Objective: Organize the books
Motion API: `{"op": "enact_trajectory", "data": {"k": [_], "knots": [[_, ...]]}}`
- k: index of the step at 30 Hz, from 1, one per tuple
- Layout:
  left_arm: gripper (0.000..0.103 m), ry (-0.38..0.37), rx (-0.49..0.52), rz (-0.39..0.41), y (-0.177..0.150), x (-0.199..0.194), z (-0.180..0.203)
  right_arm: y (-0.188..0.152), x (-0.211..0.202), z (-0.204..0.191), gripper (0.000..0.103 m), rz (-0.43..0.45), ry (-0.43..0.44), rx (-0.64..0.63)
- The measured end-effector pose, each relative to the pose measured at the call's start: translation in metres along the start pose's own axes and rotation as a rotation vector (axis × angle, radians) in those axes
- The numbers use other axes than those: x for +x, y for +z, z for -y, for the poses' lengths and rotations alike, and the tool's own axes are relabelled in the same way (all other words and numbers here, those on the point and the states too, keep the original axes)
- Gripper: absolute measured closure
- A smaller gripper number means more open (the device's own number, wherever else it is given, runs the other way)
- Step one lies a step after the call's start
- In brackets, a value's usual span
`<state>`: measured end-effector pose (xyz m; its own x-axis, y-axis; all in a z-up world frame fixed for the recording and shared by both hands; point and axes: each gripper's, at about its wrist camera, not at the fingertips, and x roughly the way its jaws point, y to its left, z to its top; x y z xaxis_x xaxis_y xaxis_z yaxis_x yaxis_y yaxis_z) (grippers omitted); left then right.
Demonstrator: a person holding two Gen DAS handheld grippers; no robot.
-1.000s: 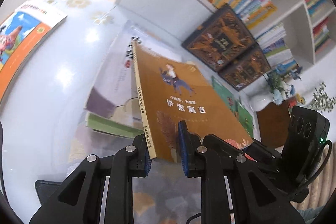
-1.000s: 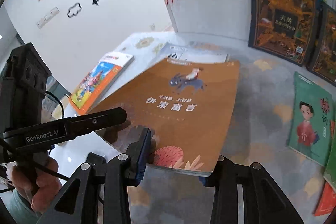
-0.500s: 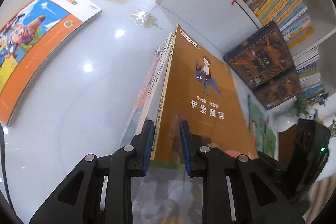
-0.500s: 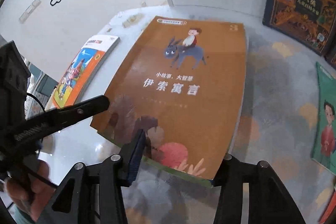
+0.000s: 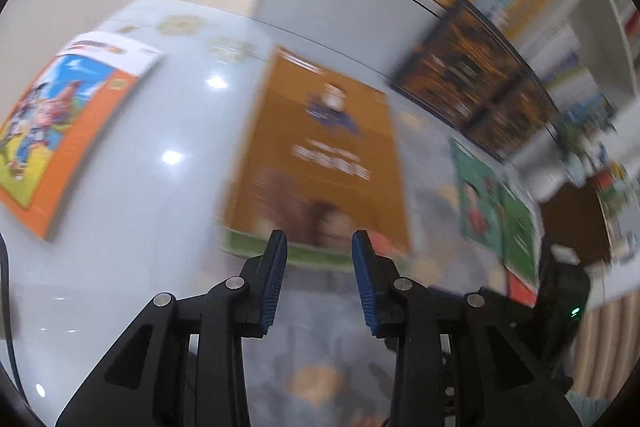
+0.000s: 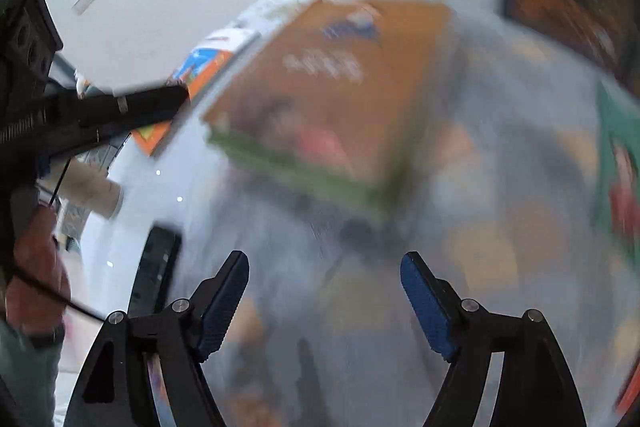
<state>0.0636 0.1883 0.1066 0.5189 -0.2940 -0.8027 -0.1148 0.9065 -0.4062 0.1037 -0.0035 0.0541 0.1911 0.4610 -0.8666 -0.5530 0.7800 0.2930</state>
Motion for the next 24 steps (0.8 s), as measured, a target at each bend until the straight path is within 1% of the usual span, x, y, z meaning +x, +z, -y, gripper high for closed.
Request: {"op": "enact_trajectory", "data": {"k": [3,5,7,9,11,14,16,17,19,20,21,22,24], "knots": [[0.072,-0.058,0.068,-0.054,-0.013,0.014,0.041,-0.057,-0.024,0.031,0.027,-0.019,-0.043,0.097],[0.072,-0.090,0.136,-0.097,-0.023,0.028,0.074,-0.099,-0.043,0.052,0.027,-0.009,-0.086,0.185],[0.072,-0.139,0.187,-0.157,-0.031,0.046,0.108,-0.139,-0.062,0.075,0.027,-0.013,-0.120,0.289],[0.072,-0.192,0.251,-0.213,-0.044,0.068,0.148,-0.169,-0.081,0.099,0.027,0.000,-0.130,0.399],[0.072,-0.226,0.319,-0.235,-0.052,0.085,0.186,-0.191,-0.106,0.126,0.027,0.044,-0.157,0.510],[0.072,-0.286,0.352,-0.280,-0.053,0.115,0.235,-0.202,-0.138,0.165,0.027,0.129,-0.209,0.624],[0.072,-0.298,0.354,-0.285,-0.050,0.131,0.256,-0.202,-0.161,0.199,0.027,0.198,-0.252,0.703],[0.072,-0.276,0.355,-0.282,-0.049,0.142,0.268,-0.203,-0.173,0.218,0.027,0.243,-0.280,0.752],[0.072,-0.195,0.355,-0.260,-0.049,0.157,0.287,-0.204,-0.189,0.251,0.033,0.310,-0.301,0.855],[0.072,-0.173,0.349,-0.249,-0.051,0.166,0.299,-0.204,-0.192,0.268,0.037,0.328,-0.291,0.901],[0.072,-0.164,0.335,-0.248,-0.052,0.173,0.304,-0.203,-0.196,0.284,0.039,0.338,-0.281,0.941],[0.072,-0.154,0.314,-0.251,-0.053,0.181,0.309,-0.201,-0.198,0.299,0.039,0.345,-0.277,0.966],[0.072,-0.140,0.288,-0.258,-0.053,0.196,0.317,-0.192,-0.200,0.318,0.039,0.352,-0.282,0.974]]}}
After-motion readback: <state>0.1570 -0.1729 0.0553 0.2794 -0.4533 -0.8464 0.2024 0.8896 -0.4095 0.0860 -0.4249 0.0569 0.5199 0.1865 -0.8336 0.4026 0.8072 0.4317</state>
